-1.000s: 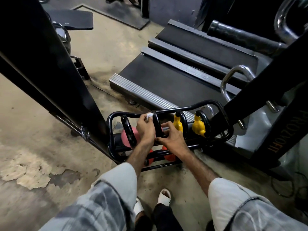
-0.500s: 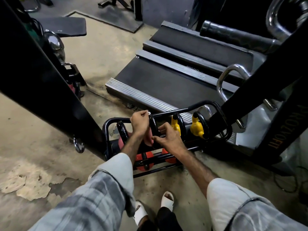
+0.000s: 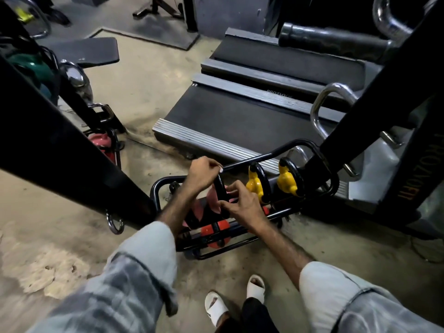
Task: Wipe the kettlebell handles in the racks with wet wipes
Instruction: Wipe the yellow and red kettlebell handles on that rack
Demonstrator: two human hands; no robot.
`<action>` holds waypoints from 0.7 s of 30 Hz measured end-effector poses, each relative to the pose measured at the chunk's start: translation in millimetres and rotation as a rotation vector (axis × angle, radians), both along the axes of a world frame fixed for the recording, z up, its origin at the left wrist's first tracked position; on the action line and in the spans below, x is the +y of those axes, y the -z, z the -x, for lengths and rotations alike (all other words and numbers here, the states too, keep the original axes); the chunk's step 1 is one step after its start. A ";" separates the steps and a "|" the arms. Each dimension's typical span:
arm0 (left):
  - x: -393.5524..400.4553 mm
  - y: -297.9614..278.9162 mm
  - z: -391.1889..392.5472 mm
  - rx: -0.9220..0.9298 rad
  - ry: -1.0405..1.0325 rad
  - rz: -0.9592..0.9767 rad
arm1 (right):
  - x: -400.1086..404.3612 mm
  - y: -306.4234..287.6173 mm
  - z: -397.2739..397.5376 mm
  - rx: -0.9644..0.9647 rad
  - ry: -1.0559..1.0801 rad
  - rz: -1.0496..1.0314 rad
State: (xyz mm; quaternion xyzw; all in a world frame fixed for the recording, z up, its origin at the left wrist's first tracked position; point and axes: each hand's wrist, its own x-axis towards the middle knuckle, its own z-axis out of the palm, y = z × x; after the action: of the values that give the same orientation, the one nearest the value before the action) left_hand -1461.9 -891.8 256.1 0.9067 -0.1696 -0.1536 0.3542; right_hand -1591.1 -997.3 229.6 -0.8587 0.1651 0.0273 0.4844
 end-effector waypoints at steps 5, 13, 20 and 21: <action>24.5 17.7 34.6 -0.361 0.365 0.015 | -1.1 5.7 3.9 -0.034 0.054 -0.034; 13.9 20.3 18.7 -0.376 0.290 0.016 | 3.7 8.9 11.7 -0.053 0.177 -0.055; 11.9 14.6 19.7 -0.405 0.350 -0.023 | 4.1 8.7 16.0 -0.090 0.215 -0.110; 6.3 11.4 10.8 -0.376 0.268 -0.043 | 4.6 9.3 15.7 -0.094 0.209 -0.120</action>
State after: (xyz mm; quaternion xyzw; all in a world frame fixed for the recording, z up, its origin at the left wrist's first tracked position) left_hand -1472.7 -885.5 244.6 0.8960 -0.3484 -0.0312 0.2735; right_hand -1606.8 -992.7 220.3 -0.8066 0.2288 -0.0538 0.5423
